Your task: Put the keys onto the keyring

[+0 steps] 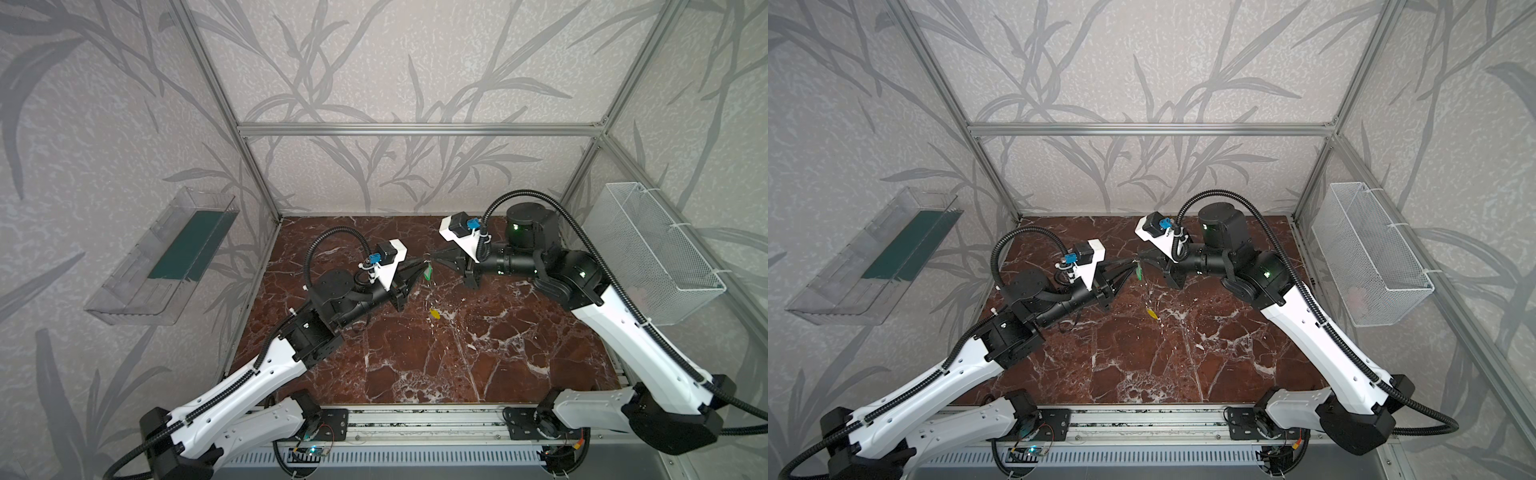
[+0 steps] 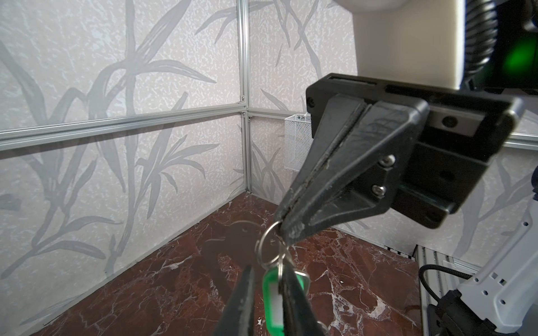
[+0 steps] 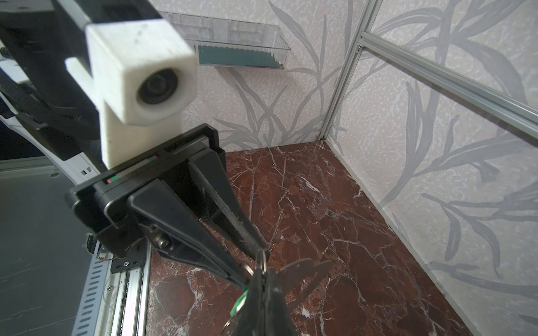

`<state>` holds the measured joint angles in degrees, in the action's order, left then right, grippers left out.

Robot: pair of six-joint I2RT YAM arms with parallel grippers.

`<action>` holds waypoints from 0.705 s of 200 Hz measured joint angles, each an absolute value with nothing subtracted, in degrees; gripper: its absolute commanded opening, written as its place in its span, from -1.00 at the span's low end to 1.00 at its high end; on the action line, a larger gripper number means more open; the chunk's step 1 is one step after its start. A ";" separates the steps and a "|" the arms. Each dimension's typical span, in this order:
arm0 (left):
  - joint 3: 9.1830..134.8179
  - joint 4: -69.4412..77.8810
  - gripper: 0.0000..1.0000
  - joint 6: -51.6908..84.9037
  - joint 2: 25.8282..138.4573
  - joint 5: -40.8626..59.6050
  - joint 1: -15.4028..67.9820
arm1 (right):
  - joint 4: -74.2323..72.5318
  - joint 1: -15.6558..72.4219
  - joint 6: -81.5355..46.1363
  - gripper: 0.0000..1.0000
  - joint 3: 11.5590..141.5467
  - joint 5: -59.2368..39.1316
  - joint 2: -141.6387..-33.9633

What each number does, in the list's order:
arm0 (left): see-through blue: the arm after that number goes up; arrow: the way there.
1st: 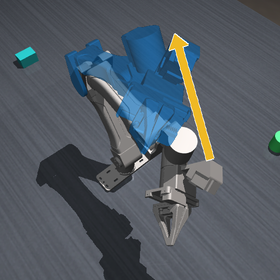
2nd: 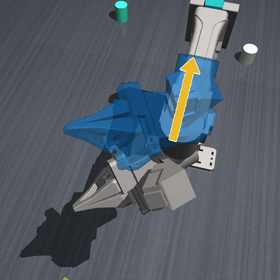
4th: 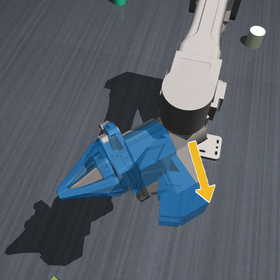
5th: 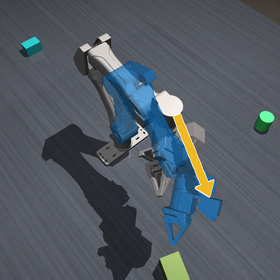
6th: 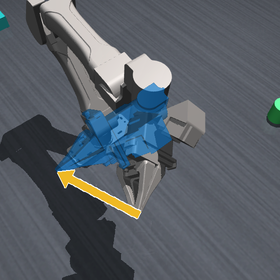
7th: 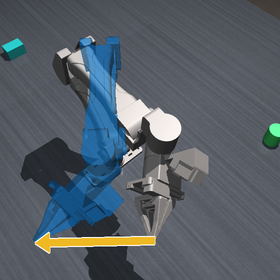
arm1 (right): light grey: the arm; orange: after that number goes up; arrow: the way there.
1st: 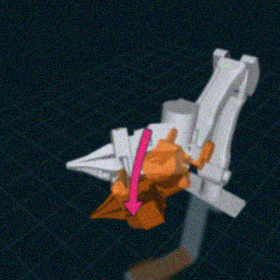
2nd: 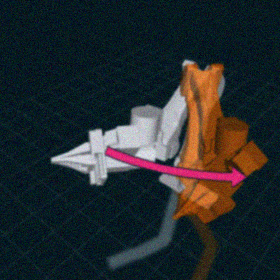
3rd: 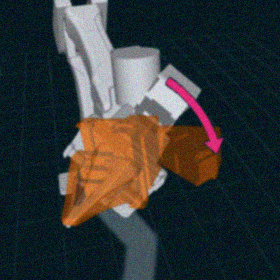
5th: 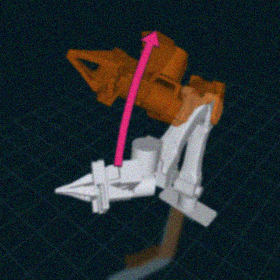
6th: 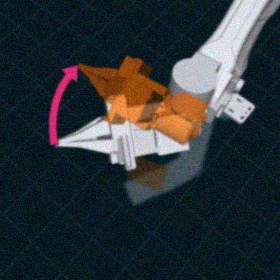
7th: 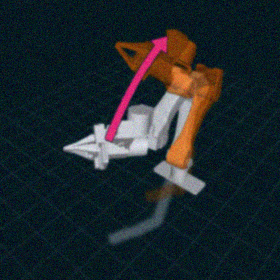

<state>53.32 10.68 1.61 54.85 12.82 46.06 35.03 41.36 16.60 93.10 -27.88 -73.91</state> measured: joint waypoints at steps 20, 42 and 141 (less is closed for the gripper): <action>53.54 10.28 -0.83 1.48 54.83 12.38 46.06 | 35.05 41.36 16.75 -1.00 93.10 -27.83 -73.91; 54.19 8.51 -0.87 1.02 54.83 11.97 46.06 | 35.29 41.36 17.10 -1.00 93.14 -27.46 -74.00; 60.77 -3.36 -1.00 -8.03 54.76 9.04 46.09 | 41.52 41.36 18.87 -1.00 97.69 -27.62 -76.93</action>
<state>60.77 -3.36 -8.03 54.76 9.04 46.09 41.52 41.36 18.87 97.69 -27.62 -76.93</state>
